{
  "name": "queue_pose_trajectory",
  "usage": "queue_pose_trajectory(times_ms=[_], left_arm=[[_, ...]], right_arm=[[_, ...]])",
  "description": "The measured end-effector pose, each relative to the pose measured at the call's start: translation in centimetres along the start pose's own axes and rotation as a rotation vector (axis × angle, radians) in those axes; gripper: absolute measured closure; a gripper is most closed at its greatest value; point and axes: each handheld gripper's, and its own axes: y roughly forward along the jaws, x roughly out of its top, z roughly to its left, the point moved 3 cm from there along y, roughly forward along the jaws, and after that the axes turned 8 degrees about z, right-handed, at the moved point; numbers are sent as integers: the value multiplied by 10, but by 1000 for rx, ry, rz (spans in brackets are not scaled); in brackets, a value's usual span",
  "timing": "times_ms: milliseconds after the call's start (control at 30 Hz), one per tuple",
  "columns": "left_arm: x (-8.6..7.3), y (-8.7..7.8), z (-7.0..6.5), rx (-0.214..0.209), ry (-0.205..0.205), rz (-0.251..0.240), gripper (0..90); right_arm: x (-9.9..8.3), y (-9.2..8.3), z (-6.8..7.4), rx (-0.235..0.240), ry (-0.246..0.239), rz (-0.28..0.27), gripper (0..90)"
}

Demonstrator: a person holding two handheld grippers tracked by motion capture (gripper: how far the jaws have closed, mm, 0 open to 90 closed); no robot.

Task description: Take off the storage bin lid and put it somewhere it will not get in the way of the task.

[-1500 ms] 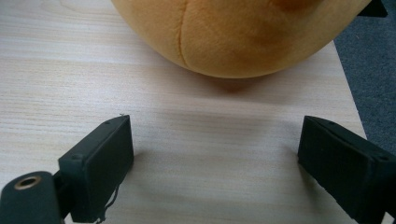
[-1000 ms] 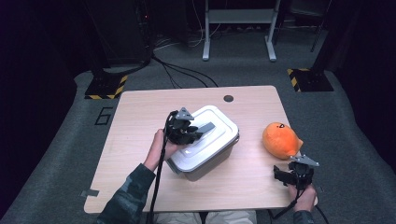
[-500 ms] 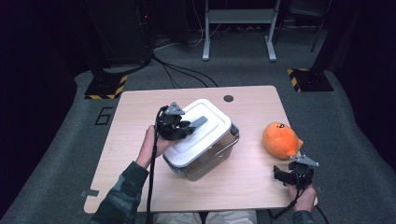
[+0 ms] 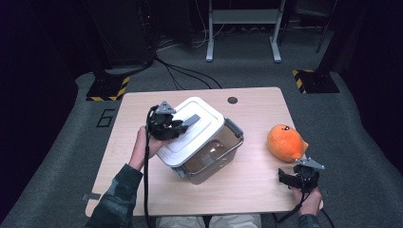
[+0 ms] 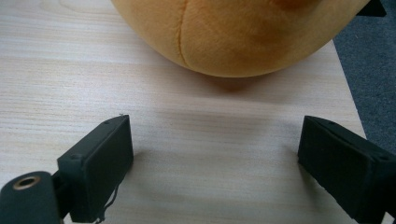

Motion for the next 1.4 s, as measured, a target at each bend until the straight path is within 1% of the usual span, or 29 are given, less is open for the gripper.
queue_pose_trajectory(times_ms=[33, 133, 167, 200, 233, 300, 333, 433, 467, 500, 567, 667, 700, 733, 867, 967, 1000, 1033, 1067, 1100, 1233, 1267, 1300, 1400], left_arm=[[-1, -1, 2, 2, -1, 0, 664], [-5, -7, 11, 18, -26, -12, 664], [-5, -7, 11, 18, -26, -12, 664], [-7, -11, 16, 23, -36, -10, 665], [-7, -11, 16, 23, -36, -10, 664], [-10, -14, 20, 32, -47, -14, 664], [-12, -17, 25, 41, -52, -10, 664], [-14, -20, 30, 53, -55, -7, 664], [-16, -22, 34, 62, -64, -7, 664], [-16, -22, 34, 62, -64, -7, 664], [-19, -26, 40, 73, -79, -13, 664], [-21, -28, 44, 79, -94, -20, 664], [-22, -29, 45, 81, -100, -23, 664], [-23, -30, 47, 84, -101, -16, 664], [-29, -34, 56, 100, -129, -25, 664], [-32, -35, 60, 106, -141, -27, 664], [-35, -37, 64, 111, -151, -18, 664], [-35, -37, 64, 111, -151, -18, 664], [-39, -38, 68, 117, -166, -20, 664], [-39, -38, 68, 117, -166, -20, 664], [-46, -40, 77, 128, -191, -21, 664], [-50, -41, 81, 136, -207, -22, 664], [-50, -41, 81, 136, -207, -22, 664], [-57, -43, 89, 149, -231, -19, 664]], right_arm=[[0, 0, 0, 0, 0, 0, 97], [0, 0, 0, 0, 0, 0, 97], [0, 0, 0, 0, 0, 0, 97], [0, 0, 0, 0, 0, 0, 97], [0, 0, 0, 0, 0, 0, 97], [0, 0, 0, 0, 0, 0, 97], [0, 0, 0, 0, 0, 0, 97], [0, 0, 0, 0, 0, 0, 97], [0, 0, 0, 0, 0, 0, 97], [0, 0, 0, 0, 0, 0, 97], [0, 0, 0, 0, 0, 0, 97], [0, 0, 0, 0, 0, 0, 97], [0, 0, 0, 0, 0, 0, 97], [0, 0, 0, 0, 0, 0, 97], [0, 0, 0, 0, 0, 0, 97], [0, 0, 0, 0, 0, 0, 97], [0, 0, 0, 0, 0, 0, 97], [0, 0, 0, 0, 0, 0, 97], [0, 0, 0, 0, 0, 0, 97], [0, 0, 0, 0, 0, 0, 97], [0, 0, 0, 0, 0, 0, 97], [0, 0, 0, 0, -1, 0, 97], [0, 0, 0, 0, -1, 0, 97], [0, 0, 0, 0, -2, 0, 97]])
